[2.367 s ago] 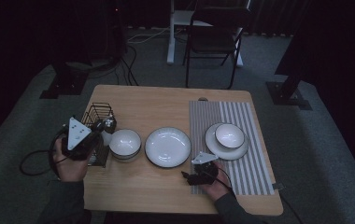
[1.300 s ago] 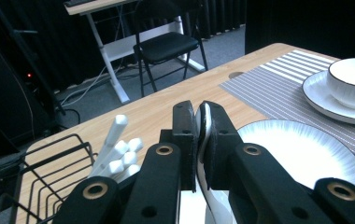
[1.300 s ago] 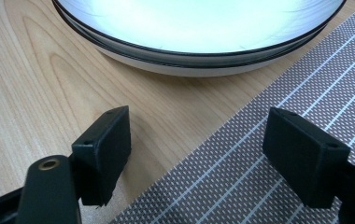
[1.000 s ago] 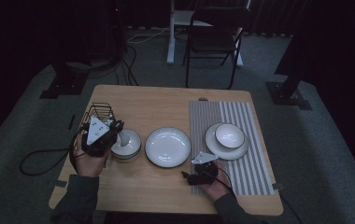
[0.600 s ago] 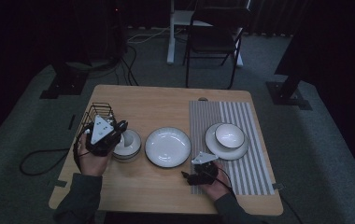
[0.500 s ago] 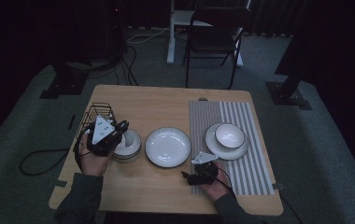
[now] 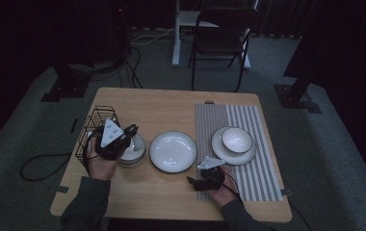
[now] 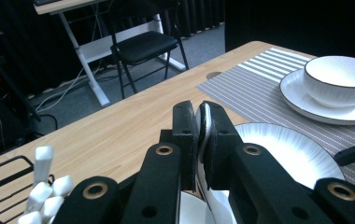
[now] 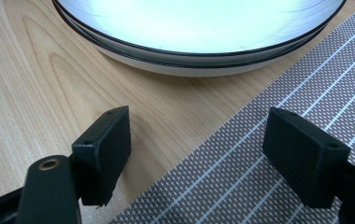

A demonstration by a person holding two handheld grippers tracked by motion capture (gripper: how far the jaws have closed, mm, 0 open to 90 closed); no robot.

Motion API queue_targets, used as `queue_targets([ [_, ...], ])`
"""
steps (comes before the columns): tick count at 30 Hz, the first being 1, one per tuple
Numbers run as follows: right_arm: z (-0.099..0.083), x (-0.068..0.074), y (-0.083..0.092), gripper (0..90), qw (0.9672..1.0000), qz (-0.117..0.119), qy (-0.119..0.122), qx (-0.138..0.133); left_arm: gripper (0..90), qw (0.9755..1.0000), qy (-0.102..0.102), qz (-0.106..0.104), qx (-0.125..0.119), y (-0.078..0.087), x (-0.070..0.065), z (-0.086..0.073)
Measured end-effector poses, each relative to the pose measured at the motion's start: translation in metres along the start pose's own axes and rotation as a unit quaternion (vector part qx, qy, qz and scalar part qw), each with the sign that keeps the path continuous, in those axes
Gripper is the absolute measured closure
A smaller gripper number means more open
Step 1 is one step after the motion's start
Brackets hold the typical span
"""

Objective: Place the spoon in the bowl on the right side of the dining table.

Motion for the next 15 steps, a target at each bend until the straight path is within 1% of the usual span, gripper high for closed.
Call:
queue_targets([
  [15, 0.0, 0.0, 0.0, 23.4, 1.0, 0.0, -0.001, 0.0, 85.3, 0.9999, 0.002, -0.016, -0.003, -0.011, -0.006, 0.002],
])
Point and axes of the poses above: each handheld gripper's, and its own axes: y roughly backward along the jaws, z roughly out of its top, x roughly to its left, the point moved 4 cm from there along -y, roughly forward along the jaws, and after that the axes turned 14 degrees about -x, right-handed, at the moved point
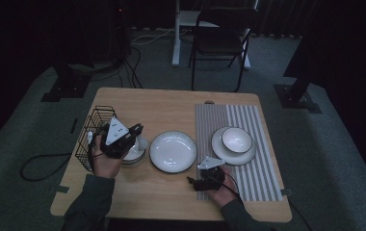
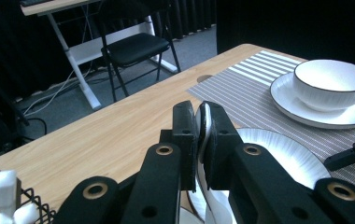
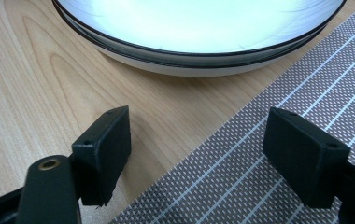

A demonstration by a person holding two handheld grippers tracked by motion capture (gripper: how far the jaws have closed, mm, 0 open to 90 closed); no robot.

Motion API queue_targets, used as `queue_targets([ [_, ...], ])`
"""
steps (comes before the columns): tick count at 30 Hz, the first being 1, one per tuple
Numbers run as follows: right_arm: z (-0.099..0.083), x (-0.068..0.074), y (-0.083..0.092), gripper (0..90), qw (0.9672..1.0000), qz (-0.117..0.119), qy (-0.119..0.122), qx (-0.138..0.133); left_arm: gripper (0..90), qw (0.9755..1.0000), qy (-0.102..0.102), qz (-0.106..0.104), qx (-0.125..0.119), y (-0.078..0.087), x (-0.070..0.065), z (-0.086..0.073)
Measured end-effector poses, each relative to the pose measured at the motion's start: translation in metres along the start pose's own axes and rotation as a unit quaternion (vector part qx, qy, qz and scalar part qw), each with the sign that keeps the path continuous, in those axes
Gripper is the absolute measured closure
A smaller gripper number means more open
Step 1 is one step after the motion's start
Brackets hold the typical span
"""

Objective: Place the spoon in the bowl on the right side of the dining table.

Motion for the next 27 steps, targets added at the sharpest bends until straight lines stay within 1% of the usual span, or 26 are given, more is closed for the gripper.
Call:
queue_targets([
  [7, 0.0, 0.0, 0.0, 23.4, 1.0, 0.0, 0.0, 0.0, 85.4, 1.0, 0.002, -0.004, -0.001, -0.004, -0.002, 0.001],
  [27, 0.0, 0.0, 0.0, 23.4, 1.0, 0.0, 0.0, 0.0, 85.4, 0.9997, 0.007, -0.024, -0.003, -0.019, -0.009, 0.004],
])
Point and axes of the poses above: each handheld gripper's, and its own axes: y roughly backward along the jaws, z roughly out of its top, x roughly to its left, the point moved 4 cm from there along -y, roughly forward along the jaws, and after that the axes turned 14 degrees about -x, right-handed, at the moved point
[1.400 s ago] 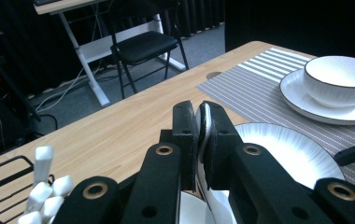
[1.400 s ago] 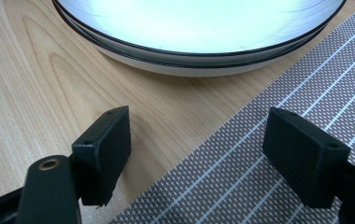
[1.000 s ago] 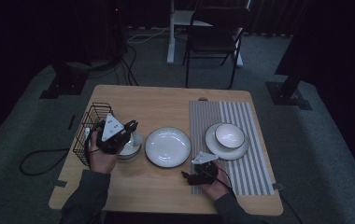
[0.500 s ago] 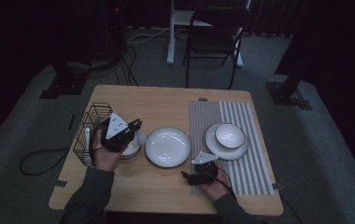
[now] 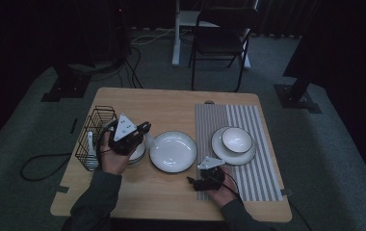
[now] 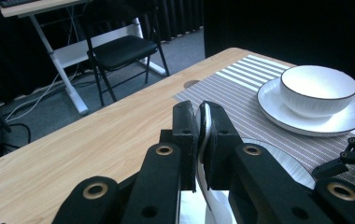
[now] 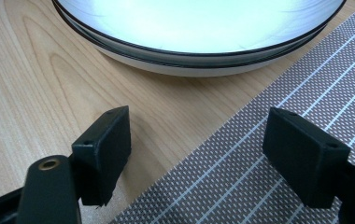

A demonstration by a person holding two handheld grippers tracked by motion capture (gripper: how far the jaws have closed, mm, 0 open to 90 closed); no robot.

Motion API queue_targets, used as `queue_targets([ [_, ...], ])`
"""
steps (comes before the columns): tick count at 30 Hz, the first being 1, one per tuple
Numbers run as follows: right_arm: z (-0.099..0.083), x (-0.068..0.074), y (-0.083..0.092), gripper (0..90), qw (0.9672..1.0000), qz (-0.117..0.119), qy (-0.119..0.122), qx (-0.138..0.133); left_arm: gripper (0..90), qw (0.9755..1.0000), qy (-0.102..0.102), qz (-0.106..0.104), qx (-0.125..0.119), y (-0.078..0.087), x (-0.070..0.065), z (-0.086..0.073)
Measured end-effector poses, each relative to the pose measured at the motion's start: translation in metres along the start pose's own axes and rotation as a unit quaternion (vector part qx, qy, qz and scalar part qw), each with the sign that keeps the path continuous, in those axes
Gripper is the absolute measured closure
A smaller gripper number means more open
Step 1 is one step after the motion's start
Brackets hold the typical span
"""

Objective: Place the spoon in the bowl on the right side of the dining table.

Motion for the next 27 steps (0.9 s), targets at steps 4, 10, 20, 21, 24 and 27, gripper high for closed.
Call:
queue_targets([
  [4, 0.0, 0.0, 0.0, 23.4, 1.0, 0.0, 0.001, 0.0, 85.4, 1.0, 0.0, -0.003, -0.002, -0.003, -0.001, 0.002],
  [10, 0.0, 0.0, 0.0, 23.4, 1.0, 0.0, 0.001, 0.0, 85.4, 0.9999, 0.001, -0.01, -0.004, -0.008, -0.002, 0.004],
  [20, 0.0, 0.0, 0.0, 23.4, 1.0, 0.0, 0.001, 0.0, 85.4, 0.9998, 0.0, -0.017, -0.007, -0.017, -0.004, 0.006],
  [21, 0.0, 0.0, 0.0, 23.4, 1.0, 0.0, 0.001, 0.0, 85.4, 0.9998, 0.0, -0.017, -0.007, -0.018, -0.004, 0.007],
  [24, 0.0, 0.0, 0.0, 23.4, 1.0, 0.0, 0.001, 0.0, 85.4, 0.9998, 0.0, -0.02, -0.008, -0.02, -0.005, 0.007],
  [27, 0.0, 0.0, 0.0, 23.4, 1.0, 0.0, 0.001, 0.0, 85.4, 0.9997, 0.002, -0.022, -0.008, -0.022, -0.005, 0.007],
])
Point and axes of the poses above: each handheld gripper's, and its own axes: y roughly backward along the jaws, z roughly out of its top, x roughly to its left, the point moved 4 cm from there along -y, roughly forward along the jaws, and after that the axes turned 14 degrees about -x, right-handed, at the moved point
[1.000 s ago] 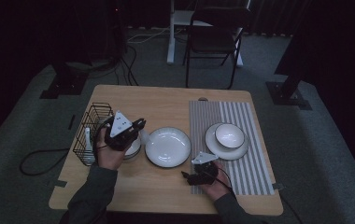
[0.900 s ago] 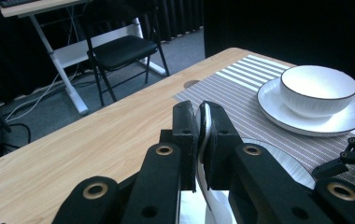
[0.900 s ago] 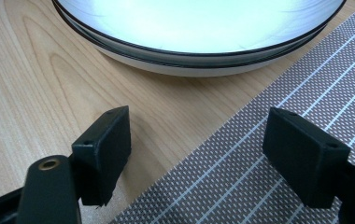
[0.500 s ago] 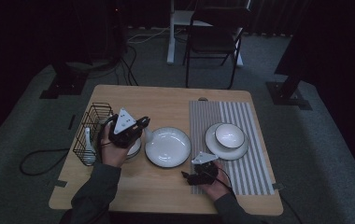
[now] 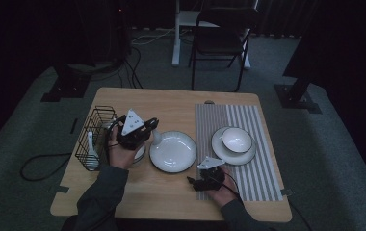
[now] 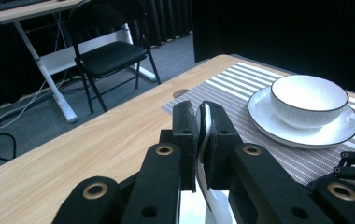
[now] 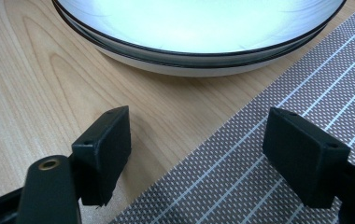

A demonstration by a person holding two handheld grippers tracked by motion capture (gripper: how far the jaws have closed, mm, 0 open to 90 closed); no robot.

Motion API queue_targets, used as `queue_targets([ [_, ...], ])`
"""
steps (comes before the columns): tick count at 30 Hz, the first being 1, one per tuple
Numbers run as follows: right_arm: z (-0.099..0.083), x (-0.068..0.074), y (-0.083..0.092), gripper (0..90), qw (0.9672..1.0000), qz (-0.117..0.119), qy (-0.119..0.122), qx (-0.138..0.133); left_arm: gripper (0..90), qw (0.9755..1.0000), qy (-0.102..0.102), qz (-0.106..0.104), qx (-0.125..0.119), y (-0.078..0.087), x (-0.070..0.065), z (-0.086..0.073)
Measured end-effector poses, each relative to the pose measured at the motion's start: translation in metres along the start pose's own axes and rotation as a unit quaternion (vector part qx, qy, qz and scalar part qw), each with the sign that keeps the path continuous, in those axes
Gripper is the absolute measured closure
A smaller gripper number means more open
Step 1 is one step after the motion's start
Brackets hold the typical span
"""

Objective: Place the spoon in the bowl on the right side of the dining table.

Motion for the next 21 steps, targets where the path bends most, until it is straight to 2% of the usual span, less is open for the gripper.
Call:
queue_targets([
  [21, 0.0, 0.0, 0.0, 23.4, 1.0, 0.0, 0.0, 0.001, 85.4, 0.9999, 0.003, -0.015, -0.004, -0.02, -0.004, 0.002],
])
Point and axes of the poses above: each handheld gripper's, and its own axes: y roughly backward along the jaws, z roughly out of its top, x roughly to its left, the point moved 4 cm from there along -y, roughly forward along the jaws, and after that the axes turned 14 degrees about -x, right-handed, at the moved point
